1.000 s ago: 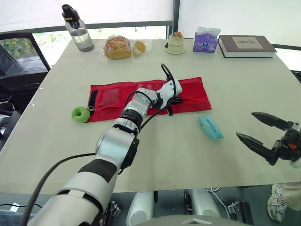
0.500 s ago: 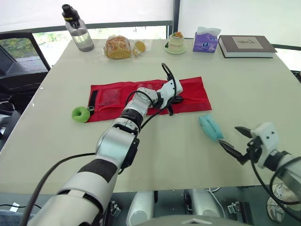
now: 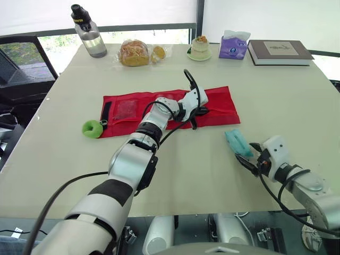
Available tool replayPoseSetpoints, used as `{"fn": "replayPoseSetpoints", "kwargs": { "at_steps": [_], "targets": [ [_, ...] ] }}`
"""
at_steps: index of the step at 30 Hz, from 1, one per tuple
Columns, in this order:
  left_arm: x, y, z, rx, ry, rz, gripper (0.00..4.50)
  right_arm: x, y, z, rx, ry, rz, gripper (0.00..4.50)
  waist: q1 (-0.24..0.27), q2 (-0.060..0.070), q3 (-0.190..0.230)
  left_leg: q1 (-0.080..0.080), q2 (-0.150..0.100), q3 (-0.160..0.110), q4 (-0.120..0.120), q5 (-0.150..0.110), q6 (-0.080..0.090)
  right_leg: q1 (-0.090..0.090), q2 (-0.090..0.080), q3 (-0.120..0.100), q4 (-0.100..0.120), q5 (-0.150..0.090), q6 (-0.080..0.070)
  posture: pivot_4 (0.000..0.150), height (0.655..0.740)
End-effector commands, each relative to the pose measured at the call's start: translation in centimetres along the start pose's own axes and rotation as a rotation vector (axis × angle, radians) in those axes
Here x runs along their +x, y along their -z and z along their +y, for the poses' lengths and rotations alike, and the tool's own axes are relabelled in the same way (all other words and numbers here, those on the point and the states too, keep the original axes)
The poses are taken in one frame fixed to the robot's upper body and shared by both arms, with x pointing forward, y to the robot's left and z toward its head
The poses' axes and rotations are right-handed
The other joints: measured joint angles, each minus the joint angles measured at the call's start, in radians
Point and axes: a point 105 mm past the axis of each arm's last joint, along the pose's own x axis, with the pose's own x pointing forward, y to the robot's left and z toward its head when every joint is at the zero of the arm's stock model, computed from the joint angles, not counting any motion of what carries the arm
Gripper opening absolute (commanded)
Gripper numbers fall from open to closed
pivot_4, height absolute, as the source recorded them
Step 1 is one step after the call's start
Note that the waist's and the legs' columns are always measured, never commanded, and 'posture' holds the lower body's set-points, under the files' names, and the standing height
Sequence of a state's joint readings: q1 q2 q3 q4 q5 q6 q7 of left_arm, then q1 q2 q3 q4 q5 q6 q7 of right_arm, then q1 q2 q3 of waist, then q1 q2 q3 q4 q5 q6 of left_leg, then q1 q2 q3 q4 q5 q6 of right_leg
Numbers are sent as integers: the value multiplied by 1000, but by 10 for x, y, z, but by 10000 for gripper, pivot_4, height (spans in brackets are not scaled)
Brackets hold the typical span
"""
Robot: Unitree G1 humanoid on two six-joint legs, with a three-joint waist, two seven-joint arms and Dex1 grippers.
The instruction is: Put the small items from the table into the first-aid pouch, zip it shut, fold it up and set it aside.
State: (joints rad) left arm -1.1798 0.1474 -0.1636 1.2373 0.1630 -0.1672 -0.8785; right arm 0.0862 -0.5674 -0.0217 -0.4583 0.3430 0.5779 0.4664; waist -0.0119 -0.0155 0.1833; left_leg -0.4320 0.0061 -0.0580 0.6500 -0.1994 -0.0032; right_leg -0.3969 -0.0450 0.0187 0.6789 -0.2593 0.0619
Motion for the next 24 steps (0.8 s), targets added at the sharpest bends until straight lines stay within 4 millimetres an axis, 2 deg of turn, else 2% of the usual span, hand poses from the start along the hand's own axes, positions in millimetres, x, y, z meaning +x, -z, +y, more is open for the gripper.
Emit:
{"fn": "replayPoseSetpoints", "kwargs": {
  "at_steps": [1, 4, 5, 8, 11, 17, 24],
  "targets": [
    [-2, -30, 9, 46, -20, -87, 0, -6, -15, -7, -33, 26, -53, 15789, 0, 0, 0, 0, 0, 0, 0, 0, 0, 0, 0, 0, 0, 0, 0, 1500, 7400],
    [0, -30, 6, 41, -3, -98, 0, -4, -31, -7, -30, 29, -83, 3289, -1, 0, 0, 0, 0, 0, 0, 0, 0, 0, 0, 0, 1, 0, 0, 1500, 7400],
    [0, -31, 4, 40, 6, -102, 0, -1, -39, -6, -26, 28, -106, 1060, -1, 0, 0, 0, 0, 0, 0, 0, 0, 0, 0, 0, 1, 0, 0, 1500, 7400],
    [2, -33, 2, 41, 15, -109, 0, 7, -55, -6, 0, 42, -139, 1060, -2, 0, 0, 0, 0, 0, 0, 0, 0, 0, 0, 0, 1, 0, 0, 1500, 7400],
    [4, -37, 0, 41, 24, -121, 0, 17, -60, -11, 17, 80, -104, 1060, -1, 0, 0, 0, 0, -1, 0, 0, 0, 0, 0, -1, 1, 0, 0, 1500, 7400],
    [8, -42, -6, 45, 47, -139, 0, 31, -54, -22, 49, 149, 10, 1060, 1, 0, 0, -1, 0, -1, 0, 0, 0, 0, -1, -1, 0, 0, 0, 1500, 7400],
    [10, -44, -10, 41, 58, -150, 0, 45, -52, -16, 29, 125, 62, 1060, -3, 0, 0, 0, 0, -1, 0, 0, 0, 0, 0, -1, 0, 0, -1, 1500, 7400]
  ]
}}
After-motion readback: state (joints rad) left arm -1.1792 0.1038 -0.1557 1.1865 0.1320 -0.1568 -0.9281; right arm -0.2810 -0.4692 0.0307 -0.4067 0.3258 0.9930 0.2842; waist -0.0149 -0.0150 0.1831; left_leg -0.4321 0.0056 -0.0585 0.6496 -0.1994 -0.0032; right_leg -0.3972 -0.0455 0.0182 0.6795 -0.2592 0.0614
